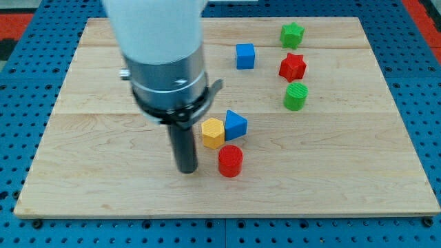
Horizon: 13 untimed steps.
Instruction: Push the red circle horizontal to the right of the blue triangle
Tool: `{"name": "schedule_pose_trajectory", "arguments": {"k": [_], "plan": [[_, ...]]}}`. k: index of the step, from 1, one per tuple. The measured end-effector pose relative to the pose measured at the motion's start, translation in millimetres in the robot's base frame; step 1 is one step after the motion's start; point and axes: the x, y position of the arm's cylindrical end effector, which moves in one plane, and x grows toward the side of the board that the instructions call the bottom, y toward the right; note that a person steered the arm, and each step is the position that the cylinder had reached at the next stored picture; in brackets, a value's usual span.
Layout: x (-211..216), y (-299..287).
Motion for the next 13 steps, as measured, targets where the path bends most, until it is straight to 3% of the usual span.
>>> {"name": "schedule_pose_trajectory", "arguments": {"k": [2,4,6,9,11,13], "plan": [[15,95],[-6,154],[-9,129],[-32,148],[-43,88],[-29,158]]}}
